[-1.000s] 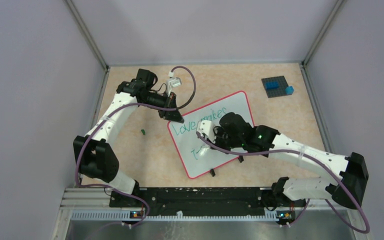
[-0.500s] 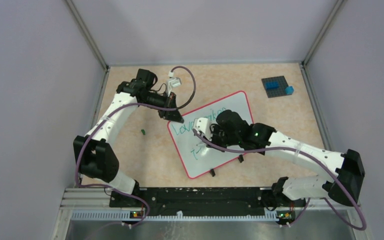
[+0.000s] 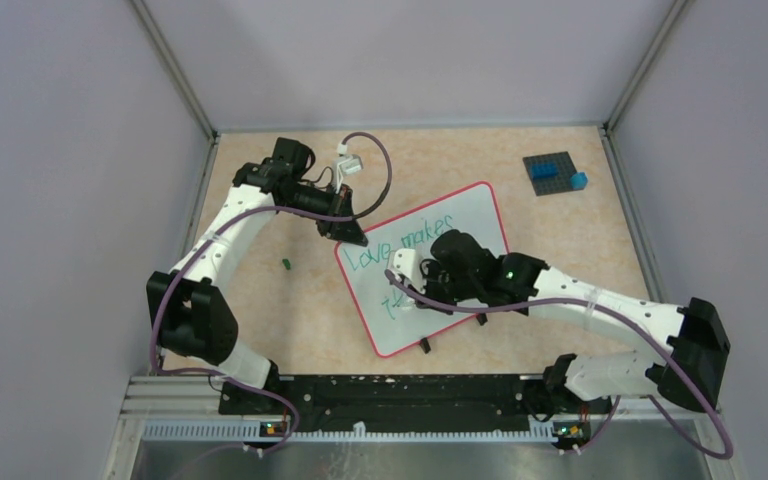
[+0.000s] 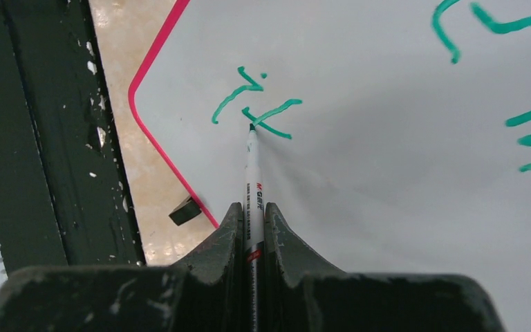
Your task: Write a sentence on the whiteboard
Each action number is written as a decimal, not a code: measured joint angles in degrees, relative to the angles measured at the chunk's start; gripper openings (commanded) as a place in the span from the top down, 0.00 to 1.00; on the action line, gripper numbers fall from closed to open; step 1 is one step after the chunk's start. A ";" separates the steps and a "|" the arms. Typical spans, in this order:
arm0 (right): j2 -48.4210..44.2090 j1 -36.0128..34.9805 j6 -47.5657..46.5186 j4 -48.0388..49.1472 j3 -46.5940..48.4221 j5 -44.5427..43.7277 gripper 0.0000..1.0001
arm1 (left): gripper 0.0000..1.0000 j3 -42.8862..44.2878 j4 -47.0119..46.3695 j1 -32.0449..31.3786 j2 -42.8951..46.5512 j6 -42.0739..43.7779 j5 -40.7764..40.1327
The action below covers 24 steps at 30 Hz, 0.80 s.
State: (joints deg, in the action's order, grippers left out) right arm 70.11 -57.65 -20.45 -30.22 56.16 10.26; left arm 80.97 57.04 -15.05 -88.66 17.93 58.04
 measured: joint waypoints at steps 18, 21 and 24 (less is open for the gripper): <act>-1.05 -0.68 -0.50 -3.04 -2.51 -0.83 1.00 | 1.00 0.00 -0.02 0.00 0.00 0.00 0.04; -1.38 -0.55 -0.50 -3.37 -2.49 -1.20 1.00 | 1.00 -0.02 -0.02 0.00 0.00 0.00 0.04; -2.05 -0.28 -0.52 -3.80 -2.45 -1.11 1.00 | 1.00 -0.02 -0.02 0.00 0.00 -0.02 0.13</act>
State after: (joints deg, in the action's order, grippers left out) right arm 68.05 -57.93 -20.97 -34.02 53.71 9.15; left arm 80.95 57.01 -15.05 -88.66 17.91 58.17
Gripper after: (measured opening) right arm 0.086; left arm 0.112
